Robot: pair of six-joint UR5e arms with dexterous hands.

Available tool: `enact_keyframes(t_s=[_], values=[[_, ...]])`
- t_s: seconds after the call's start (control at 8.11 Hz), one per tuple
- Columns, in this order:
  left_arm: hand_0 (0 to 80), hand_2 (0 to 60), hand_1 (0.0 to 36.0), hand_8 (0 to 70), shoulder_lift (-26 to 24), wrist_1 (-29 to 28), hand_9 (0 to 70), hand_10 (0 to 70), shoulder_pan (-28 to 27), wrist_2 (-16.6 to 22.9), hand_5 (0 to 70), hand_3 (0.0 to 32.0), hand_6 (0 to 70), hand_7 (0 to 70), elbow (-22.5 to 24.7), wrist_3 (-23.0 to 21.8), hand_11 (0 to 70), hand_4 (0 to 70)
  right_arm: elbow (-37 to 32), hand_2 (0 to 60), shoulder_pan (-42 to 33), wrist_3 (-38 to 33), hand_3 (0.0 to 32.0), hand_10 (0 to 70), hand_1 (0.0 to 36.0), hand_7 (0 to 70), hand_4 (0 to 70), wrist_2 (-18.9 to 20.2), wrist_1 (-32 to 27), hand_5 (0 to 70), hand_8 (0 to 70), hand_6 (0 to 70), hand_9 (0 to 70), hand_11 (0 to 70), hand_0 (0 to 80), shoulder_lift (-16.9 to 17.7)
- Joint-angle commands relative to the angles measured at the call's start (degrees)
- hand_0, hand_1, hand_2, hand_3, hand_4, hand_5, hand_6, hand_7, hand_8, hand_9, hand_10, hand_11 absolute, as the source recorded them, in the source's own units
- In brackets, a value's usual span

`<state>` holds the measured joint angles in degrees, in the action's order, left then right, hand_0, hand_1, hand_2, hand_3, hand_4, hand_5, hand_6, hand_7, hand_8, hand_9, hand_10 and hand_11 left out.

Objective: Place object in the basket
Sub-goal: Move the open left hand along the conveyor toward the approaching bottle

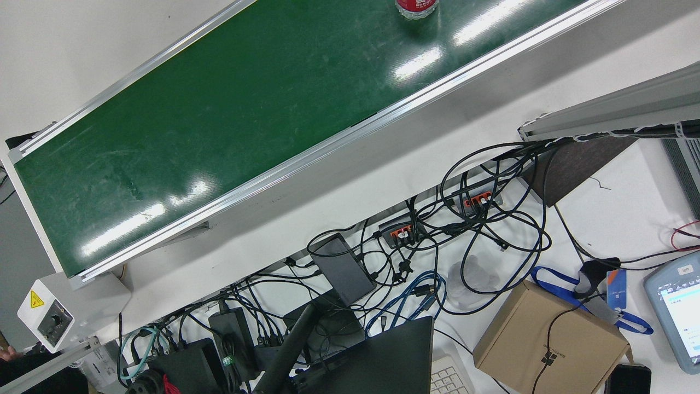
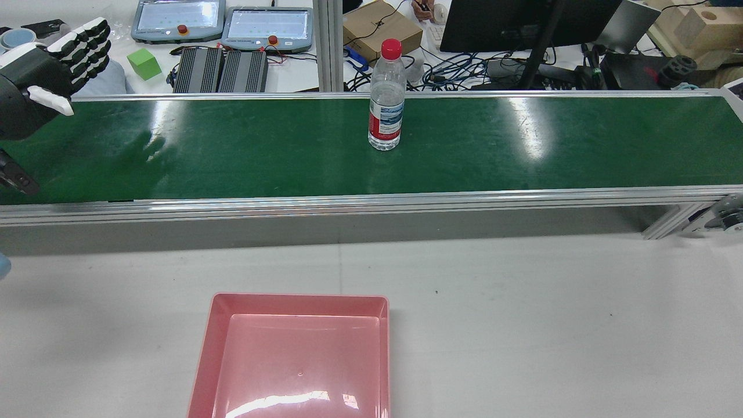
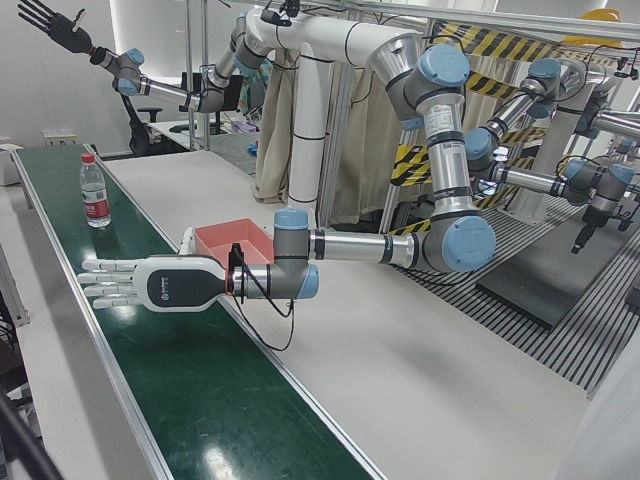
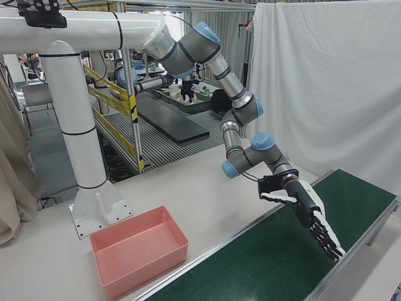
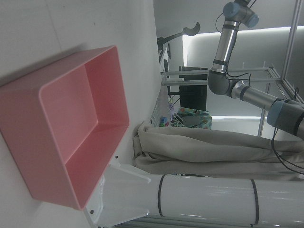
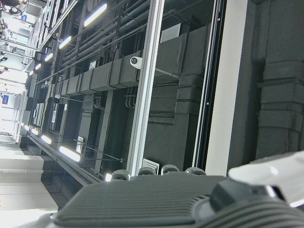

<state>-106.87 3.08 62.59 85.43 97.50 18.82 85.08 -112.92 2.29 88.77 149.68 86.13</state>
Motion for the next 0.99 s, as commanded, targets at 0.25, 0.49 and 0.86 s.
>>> enact_keyframes(t_s=[0.25,0.49,0.86], values=[[49.7,0.0,0.8,0.8,0.0,-0.9,1.4,0.3,-0.5,-2.3,6.9,2.4,0.0,0.0,0.1,2.7,1.5,0.0,0.0,0.0,0.1,0.0,0.0,0.0,0.0,0.0,0.0,0.0,0.0,0.0,0.0,0.0,0.0,0.0,0.0,0.0],[50.5,0.0,1.2,0.2,-0.5,0.3,0.7,0.0,-4.0,-2.7,7.2,2.8,0.0,0.0,-0.1,2.8,0.7,0.0,0.0,0.0,0.0,0.0,0.0,0.0,0.0,0.0,0.0,0.0,0.1,0.0,0.0,0.0,0.0,0.0,0.0,0.0],[50.5,0.0,0.8,1.6,-0.8,0.4,2.1,0.3,-4.1,-3.4,7.9,1.6,0.0,0.0,0.0,2.8,1.6,0.5,0.0,0.0,0.0,0.0,0.0,0.0,0.0,0.0,0.0,0.0,0.0,0.0,0.0,0.0,0.0,0.0,0.0,0.0]])
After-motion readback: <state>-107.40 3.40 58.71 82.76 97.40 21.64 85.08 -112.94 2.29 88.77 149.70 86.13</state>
